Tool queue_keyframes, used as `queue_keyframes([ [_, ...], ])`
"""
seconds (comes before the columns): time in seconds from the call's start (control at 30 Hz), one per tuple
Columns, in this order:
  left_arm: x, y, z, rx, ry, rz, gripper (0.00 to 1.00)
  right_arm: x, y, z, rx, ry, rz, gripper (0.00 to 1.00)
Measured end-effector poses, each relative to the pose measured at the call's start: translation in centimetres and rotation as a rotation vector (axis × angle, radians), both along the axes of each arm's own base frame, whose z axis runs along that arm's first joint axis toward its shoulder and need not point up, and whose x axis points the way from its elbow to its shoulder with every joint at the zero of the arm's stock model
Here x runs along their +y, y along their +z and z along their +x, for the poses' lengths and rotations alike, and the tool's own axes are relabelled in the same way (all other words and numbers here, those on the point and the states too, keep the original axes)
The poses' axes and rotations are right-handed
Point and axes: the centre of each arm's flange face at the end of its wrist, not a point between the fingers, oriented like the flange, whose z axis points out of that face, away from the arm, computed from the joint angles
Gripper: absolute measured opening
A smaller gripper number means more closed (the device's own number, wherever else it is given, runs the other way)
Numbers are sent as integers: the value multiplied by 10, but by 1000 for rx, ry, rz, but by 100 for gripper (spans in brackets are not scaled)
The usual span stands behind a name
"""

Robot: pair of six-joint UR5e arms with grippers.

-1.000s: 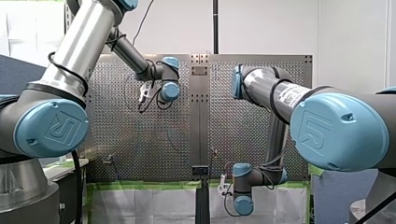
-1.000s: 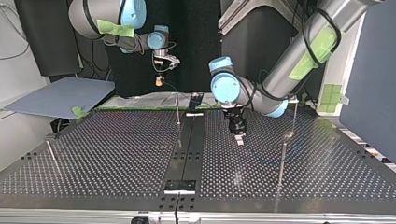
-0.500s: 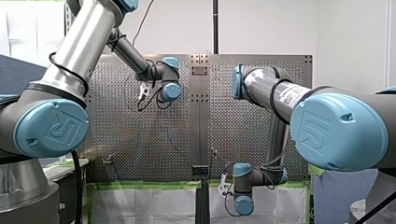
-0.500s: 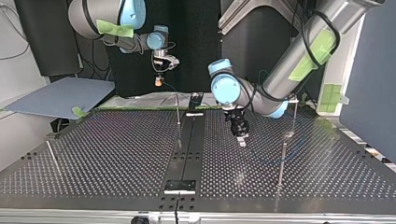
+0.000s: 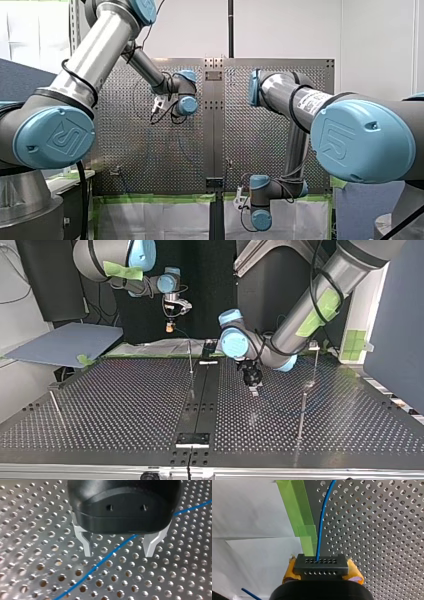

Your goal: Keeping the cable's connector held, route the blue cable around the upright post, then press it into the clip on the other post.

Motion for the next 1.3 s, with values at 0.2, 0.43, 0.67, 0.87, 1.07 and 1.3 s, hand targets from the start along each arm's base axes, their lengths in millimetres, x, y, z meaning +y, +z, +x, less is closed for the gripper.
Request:
queue_keyframes([
  [0.2,0,-16,4,23,8,18,100,0,0,0,-1,0,-1,0],
  [0.43,3,-23,7,33,19,27,100,-1,0,0,-3,-1,0,0],
  [0.67,-2,-53,7,76,16,57,100,0,0,0,-3,4,1,0],
  [0.87,-6,-87,6,115,13,78,100,0,0,0,-4,4,1,0],
  [1.07,-9,-98,5,124,18,85,100,0,0,0,-5,4,2,0],
  [1.3,-14,-106,0,134,17,96,100,0,0,0,-5,4,2,0],
])
